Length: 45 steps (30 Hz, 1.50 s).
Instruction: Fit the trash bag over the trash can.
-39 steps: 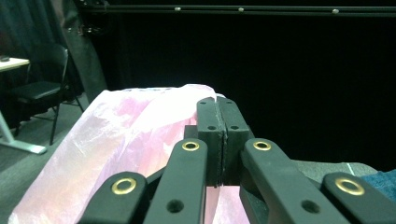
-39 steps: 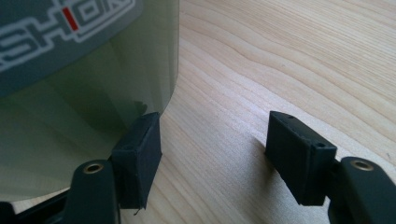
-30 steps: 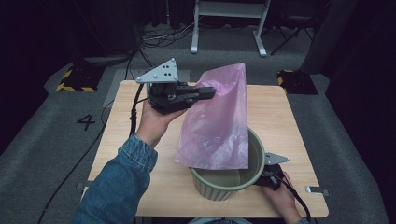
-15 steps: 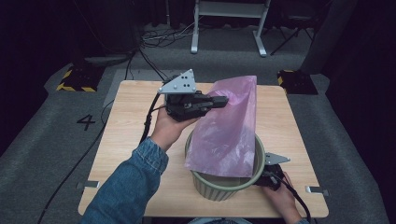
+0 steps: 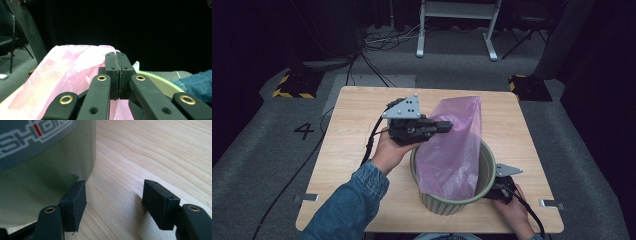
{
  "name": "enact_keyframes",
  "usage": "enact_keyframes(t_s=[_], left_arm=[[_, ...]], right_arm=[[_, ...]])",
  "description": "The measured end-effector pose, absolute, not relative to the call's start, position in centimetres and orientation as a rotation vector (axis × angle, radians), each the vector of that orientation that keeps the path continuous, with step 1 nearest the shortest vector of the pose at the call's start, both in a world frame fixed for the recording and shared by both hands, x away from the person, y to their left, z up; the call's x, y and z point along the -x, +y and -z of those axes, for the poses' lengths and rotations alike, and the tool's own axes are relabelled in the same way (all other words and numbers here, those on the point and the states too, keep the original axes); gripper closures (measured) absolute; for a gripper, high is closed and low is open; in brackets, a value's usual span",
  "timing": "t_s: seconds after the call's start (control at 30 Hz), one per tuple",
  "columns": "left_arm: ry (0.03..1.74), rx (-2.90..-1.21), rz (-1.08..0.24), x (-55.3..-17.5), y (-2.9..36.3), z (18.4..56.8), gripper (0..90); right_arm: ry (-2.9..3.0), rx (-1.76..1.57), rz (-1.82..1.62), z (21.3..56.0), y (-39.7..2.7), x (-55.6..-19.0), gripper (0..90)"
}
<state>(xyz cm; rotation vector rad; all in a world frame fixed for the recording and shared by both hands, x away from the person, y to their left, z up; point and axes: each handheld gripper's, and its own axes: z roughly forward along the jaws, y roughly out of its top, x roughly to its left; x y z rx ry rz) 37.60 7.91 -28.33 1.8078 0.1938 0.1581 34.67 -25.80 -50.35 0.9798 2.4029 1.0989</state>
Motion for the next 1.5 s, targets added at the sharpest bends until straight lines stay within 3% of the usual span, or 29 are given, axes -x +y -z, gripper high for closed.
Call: enact_keyframes(t_s=[0.77,1.03,1.23,1.5], left_arm=[[0.197,-1.983,-0.118,-34.8,8.0,32.3,88.6],[0.211,-2.033,-0.074,-34.3,7.9,33.4,87.9],[0.222,-2.045,-0.066,-34.1,8.0,33.4,87.7],[0.232,-2.053,-0.07,-34.1,8.3,33.6,87.1]], right_arm=[[2.402,-0.982,-1.098,50.3,-25.9,-34.7,36.1],[2.402,-0.993,-1.091,50.1,-26.3,-34.6,47.3],[2.37,-0.993,-1.077,48.7,-27.0,-34.4,50.6],[2.311,-1.017,-1.19,45.3,-28.9,-34.7,48.2]])
